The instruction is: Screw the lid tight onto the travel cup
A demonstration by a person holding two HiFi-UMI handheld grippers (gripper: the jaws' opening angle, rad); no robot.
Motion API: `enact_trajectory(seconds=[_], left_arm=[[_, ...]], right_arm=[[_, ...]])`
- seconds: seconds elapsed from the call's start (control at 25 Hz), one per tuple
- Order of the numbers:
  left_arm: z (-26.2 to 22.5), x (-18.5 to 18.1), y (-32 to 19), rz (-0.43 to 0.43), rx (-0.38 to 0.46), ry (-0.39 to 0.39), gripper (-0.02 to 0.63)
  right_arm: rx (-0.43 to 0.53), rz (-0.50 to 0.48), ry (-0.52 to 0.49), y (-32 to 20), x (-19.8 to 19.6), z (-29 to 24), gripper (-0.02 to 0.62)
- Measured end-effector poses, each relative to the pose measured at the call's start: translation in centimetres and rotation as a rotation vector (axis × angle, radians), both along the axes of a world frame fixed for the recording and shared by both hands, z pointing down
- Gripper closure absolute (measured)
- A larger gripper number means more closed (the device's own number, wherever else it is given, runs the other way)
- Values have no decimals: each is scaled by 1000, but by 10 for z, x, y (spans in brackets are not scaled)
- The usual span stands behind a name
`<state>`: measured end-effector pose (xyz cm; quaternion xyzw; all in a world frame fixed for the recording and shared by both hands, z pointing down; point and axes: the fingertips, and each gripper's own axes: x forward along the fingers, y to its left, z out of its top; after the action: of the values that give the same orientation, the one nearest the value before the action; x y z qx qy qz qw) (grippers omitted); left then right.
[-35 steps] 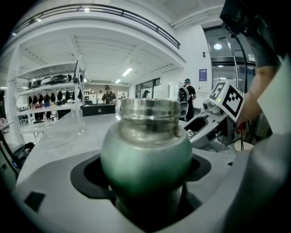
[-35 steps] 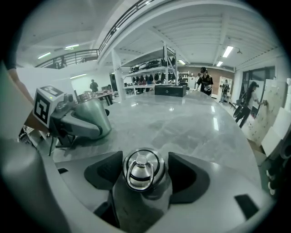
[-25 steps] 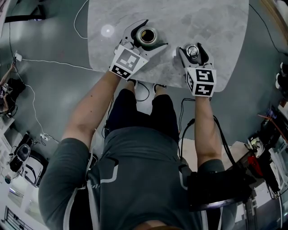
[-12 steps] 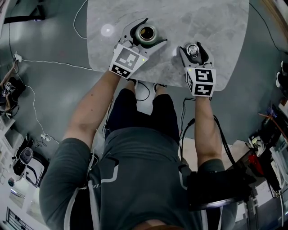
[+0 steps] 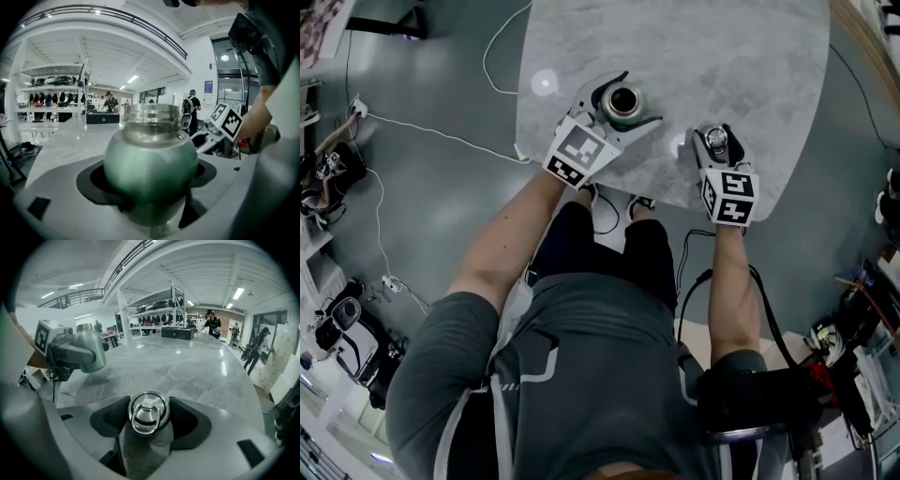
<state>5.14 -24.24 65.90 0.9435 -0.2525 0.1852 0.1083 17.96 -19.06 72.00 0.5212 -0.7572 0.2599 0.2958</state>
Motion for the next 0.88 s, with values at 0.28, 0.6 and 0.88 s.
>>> enact_trajectory(seconds=[0.28, 0.6, 0.88], left_arm=[[-65, -24, 28, 31, -17, -5, 204], [-155, -24, 49, 104, 47, 51, 204], [-231, -10, 74, 214, 83, 93, 204]], right_arm=[[5, -36, -56, 7, -16, -52, 318], [119, -66, -102, 5, -22, -154, 318], [213, -110, -121, 14, -22, -245, 318]])
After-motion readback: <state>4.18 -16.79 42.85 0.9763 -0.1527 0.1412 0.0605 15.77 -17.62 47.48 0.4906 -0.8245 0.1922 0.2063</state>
